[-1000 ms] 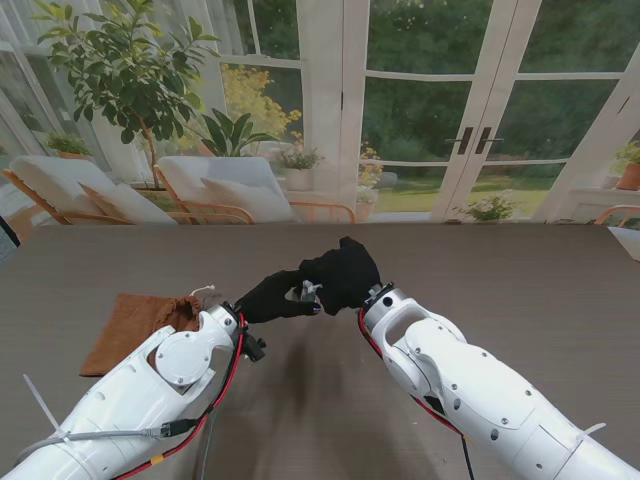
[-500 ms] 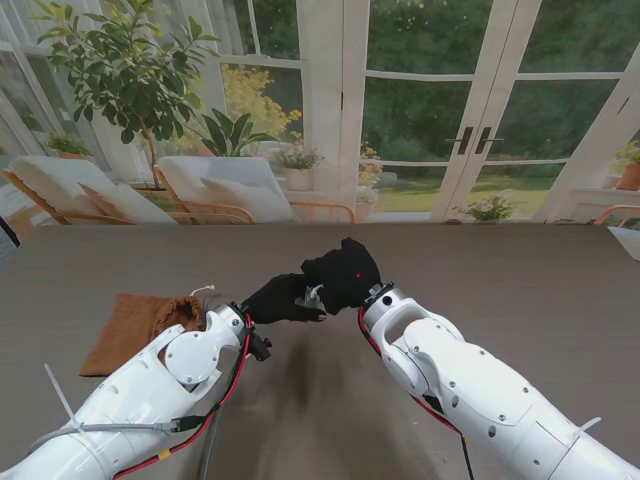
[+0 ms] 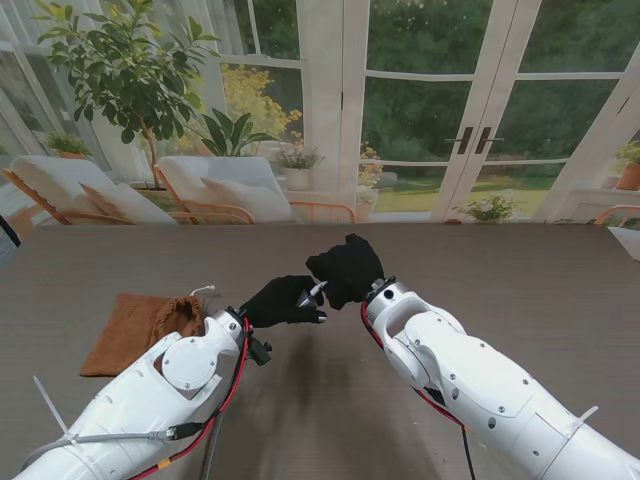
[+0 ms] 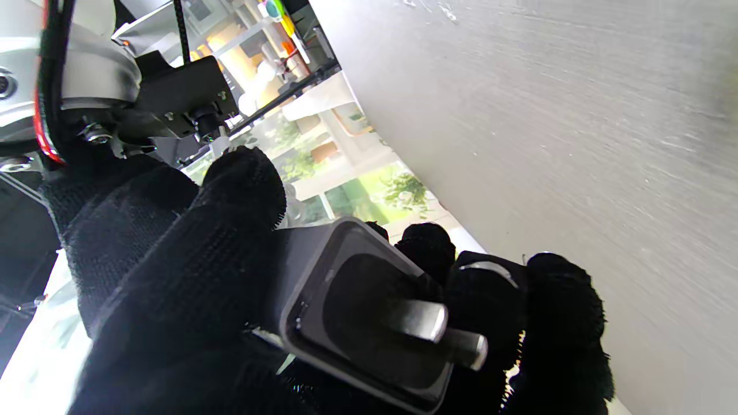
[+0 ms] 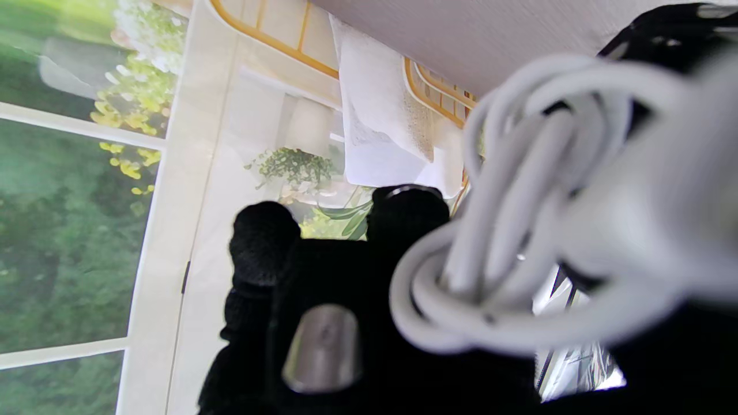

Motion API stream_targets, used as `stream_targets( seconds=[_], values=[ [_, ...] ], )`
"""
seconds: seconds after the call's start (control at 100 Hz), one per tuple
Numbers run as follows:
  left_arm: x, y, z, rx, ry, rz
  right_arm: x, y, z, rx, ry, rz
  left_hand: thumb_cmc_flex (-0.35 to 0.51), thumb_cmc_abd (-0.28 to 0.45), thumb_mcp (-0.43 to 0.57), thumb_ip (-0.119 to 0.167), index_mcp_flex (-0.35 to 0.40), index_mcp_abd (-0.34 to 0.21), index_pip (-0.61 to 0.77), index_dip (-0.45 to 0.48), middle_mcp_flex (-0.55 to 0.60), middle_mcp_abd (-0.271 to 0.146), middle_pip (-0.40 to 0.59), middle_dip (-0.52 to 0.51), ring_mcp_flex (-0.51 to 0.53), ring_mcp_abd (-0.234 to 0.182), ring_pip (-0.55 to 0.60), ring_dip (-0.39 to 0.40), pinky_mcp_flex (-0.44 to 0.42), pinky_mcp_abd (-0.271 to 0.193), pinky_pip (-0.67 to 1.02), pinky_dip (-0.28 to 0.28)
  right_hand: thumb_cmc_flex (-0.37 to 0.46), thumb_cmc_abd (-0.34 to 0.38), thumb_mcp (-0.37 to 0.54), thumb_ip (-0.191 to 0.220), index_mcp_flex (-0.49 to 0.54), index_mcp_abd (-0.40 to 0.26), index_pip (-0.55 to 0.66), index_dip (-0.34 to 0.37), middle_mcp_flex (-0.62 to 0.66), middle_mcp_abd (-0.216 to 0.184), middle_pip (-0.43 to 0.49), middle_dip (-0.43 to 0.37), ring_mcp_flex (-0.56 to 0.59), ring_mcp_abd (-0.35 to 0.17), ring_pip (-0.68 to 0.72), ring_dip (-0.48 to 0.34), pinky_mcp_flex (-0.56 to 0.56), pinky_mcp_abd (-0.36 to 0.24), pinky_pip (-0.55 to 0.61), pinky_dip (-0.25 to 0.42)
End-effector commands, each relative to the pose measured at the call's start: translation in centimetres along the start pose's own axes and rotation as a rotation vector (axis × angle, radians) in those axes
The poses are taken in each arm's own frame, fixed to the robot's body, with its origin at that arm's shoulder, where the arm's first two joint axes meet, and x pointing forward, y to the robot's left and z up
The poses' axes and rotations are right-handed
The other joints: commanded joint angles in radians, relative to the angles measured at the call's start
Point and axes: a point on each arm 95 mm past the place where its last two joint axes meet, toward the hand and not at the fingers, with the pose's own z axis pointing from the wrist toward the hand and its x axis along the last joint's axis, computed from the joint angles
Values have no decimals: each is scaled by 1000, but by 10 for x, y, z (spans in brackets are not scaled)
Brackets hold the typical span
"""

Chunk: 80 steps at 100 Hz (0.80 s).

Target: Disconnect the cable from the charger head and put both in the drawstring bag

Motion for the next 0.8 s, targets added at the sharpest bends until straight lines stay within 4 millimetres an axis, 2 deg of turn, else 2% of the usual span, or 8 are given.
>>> stream_targets(
  seconds=[0.0, 0.18, 0.36, 0.55, 0.79],
  values=[
    [4, 6, -1, -33, 18, -3, -2, -2, 0, 15, -3, -9, 265, 173, 194, -9, 82, -104, 169, 30, 82, -26, 47, 3, 116, -69, 199, -7, 18, -67, 103, 35, 39, 34, 136, 19, 64, -55, -2, 3, 77, -4, 22, 26, 6, -68, 49, 20, 451, -15, 53, 43],
    [3, 6, -4, -33, 35, -12, -3, -3, 0, 4, 7, -9, 279, 180, 209, -29, 111, -144, 161, 72, 141, -30, 35, 60, 153, -41, 218, -16, 37, -64, 117, 37, 22, 69, 134, 10, 50, -40, -19, 26, 77, -3, 25, 30, 7, -105, 65, 31, 459, -37, 79, 50],
    [3, 7, -8, -30, 38, -14, -5, -3, 1, 6, 15, -10, 279, 173, 221, -34, 129, -150, 162, 76, 175, -26, 27, 67, 176, -22, 216, -19, 52, -60, 125, 37, 10, 102, 130, 1, 56, -24, -27, 31, 83, 6, 46, 29, 8, -130, 94, 52, 470, -53, 118, 62],
    [3, 6, -13, -26, 32, -9, -11, -4, 2, 41, 37, -33, 277, 173, 227, -35, 131, -149, 157, 77, 181, -26, 18, 71, 180, -21, 215, -21, 55, -59, 125, 34, 2, 136, 124, -10, 30, 73, -4, 28, 87, 2, 110, 6, 9, -186, 146, 98, 495, -79, 233, 105],
    [6, 5, -20, -18, 28, -7, -17, -6, 4, 51, 55, -32, 281, 178, 223, -34, 128, -145, 150, 80, 180, -25, 11, 79, 178, -21, 214, -21, 50, -58, 124, 32, -13, 150, 124, -14, 30, 95, 12, 25, 86, 7, 163, -6, 11, -238, 192, 142, 521, -132, 364, 164]
  ],
)
